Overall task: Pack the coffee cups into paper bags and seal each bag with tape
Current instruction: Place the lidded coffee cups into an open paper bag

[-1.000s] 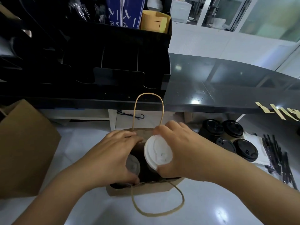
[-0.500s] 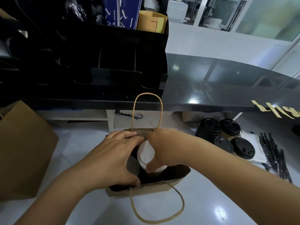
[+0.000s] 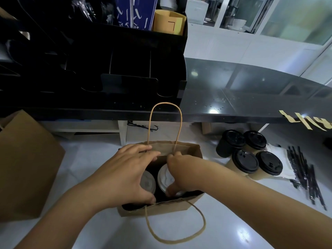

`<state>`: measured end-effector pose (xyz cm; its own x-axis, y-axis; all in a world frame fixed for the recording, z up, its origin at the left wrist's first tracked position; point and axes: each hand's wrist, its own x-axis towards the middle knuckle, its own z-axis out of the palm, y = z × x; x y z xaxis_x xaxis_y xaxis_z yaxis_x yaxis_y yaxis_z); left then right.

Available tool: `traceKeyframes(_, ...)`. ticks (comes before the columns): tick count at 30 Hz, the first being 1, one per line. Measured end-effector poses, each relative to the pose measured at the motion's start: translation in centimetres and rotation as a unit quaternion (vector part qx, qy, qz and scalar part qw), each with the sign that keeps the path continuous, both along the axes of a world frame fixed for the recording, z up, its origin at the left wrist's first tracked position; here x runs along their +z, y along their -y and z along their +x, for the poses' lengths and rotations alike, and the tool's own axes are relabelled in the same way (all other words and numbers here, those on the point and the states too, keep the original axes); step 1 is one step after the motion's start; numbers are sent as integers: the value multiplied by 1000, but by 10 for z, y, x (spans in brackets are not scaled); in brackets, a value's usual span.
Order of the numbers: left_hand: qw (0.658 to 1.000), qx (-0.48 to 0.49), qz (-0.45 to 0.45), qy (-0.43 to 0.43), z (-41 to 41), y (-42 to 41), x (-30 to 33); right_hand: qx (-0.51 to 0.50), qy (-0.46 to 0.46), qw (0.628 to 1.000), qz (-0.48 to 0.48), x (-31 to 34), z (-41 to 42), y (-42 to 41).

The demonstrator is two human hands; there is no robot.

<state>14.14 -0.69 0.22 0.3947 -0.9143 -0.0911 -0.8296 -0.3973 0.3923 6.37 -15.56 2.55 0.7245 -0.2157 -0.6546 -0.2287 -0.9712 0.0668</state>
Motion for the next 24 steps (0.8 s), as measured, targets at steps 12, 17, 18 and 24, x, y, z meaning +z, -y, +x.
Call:
traceKeyframes(12, 1000, -4, -5, -2, 1, -1, -2, 2, -26, 1000, -17, -19, -1, -5)
traceKeyframes(17, 1000, -2, -8, -3, 1, 0, -1, 22, 10, 999, -23, -15, -4, -2)
traceKeyframes(18, 1000, 0, -8, -4, 0, 0, -1, 26, 24, 999, -26, -15, -4, -2)
traceKeyframes(24, 1000, 0, -13, 1, 1, -1, -2, 40, 32, 998, -38, -24, 2, -3)
